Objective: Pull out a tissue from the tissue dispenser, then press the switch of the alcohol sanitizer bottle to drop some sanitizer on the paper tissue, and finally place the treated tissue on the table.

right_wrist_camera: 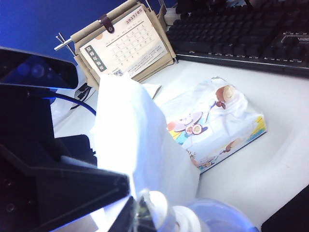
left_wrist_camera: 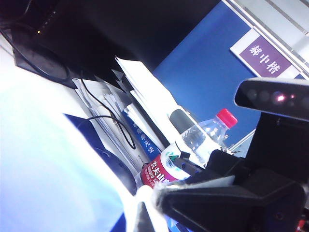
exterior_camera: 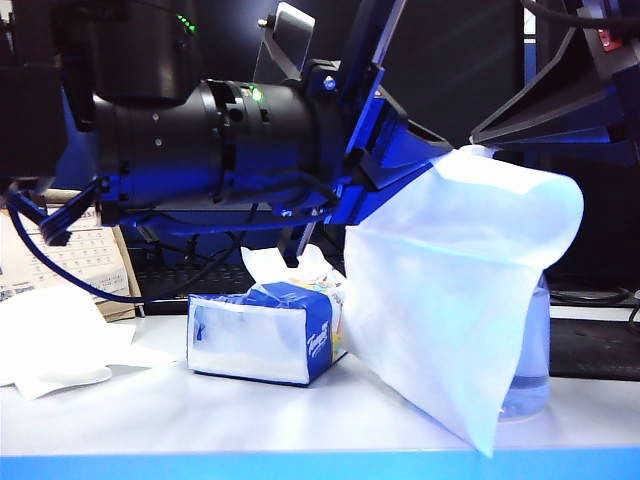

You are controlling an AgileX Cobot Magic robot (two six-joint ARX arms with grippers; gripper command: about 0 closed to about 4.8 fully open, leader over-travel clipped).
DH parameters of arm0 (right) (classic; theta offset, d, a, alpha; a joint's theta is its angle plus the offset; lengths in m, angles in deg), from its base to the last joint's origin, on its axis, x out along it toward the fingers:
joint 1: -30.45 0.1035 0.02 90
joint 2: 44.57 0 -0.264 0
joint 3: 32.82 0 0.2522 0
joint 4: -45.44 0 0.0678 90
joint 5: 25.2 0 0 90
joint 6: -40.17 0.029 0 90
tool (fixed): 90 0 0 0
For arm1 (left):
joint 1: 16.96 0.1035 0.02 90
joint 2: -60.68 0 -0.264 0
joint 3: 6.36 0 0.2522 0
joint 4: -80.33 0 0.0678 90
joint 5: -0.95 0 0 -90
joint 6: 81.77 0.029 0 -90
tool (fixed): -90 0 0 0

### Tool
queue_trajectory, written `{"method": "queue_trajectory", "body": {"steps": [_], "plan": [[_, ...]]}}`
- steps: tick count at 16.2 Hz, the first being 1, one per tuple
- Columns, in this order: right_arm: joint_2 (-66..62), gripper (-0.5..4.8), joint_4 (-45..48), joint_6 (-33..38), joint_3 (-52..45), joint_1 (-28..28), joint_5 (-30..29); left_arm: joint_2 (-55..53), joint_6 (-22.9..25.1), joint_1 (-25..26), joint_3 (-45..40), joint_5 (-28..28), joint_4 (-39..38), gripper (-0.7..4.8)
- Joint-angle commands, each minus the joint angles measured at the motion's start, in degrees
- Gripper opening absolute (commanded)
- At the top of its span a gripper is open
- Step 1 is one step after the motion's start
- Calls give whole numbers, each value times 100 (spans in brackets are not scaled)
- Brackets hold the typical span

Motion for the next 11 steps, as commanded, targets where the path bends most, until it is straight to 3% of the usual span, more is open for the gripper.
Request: {"method": "queue_trajectory", "body": {"steps": [1, 11], "plan": [[-79, -4, -358, 216, -83, 11, 92, 11, 48, 92, 24, 48, 111, -6], [26, -4, -240, 280, 822, 7, -24, 76, 92, 409, 22, 614, 177, -6]]}}
